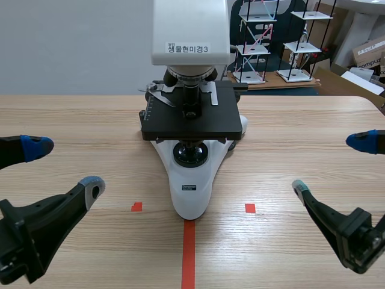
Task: Point at the fine focus knob
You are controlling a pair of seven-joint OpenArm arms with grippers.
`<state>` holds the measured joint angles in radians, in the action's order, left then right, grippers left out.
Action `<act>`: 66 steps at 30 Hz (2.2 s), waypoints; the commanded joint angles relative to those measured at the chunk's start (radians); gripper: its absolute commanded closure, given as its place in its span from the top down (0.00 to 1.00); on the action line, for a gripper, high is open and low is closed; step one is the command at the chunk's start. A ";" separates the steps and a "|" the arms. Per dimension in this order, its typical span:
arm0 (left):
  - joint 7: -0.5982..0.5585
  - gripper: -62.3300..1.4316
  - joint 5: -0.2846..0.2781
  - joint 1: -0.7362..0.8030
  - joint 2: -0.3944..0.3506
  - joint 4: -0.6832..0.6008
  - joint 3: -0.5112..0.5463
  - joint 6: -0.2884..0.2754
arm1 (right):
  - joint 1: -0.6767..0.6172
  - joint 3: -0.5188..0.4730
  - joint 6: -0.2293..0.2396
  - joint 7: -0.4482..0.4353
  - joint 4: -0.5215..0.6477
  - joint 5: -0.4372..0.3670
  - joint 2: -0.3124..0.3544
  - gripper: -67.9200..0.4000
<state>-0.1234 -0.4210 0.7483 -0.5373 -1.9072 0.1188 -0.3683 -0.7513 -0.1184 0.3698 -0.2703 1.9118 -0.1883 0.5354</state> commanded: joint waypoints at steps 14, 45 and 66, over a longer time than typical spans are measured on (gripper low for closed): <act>-0.014 0.96 -0.009 0.002 0.002 -0.018 0.005 -0.001 | 0.003 -0.004 -0.004 0.005 0.014 -0.025 0.005 0.87; -0.014 0.96 -0.009 0.002 0.002 -0.018 0.005 -0.001 | 0.005 -0.005 -0.041 -0.004 0.008 -0.025 0.004 0.56; -0.014 0.96 -0.009 0.002 0.002 -0.018 0.005 -0.001 | 0.412 -0.005 -0.078 -0.102 -0.454 -0.025 0.004 0.01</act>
<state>-0.1234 -0.4206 0.7486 -0.5373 -1.9072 0.1192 -0.3683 -0.3653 -0.1184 0.2794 -0.3603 1.4460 -0.2066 0.5293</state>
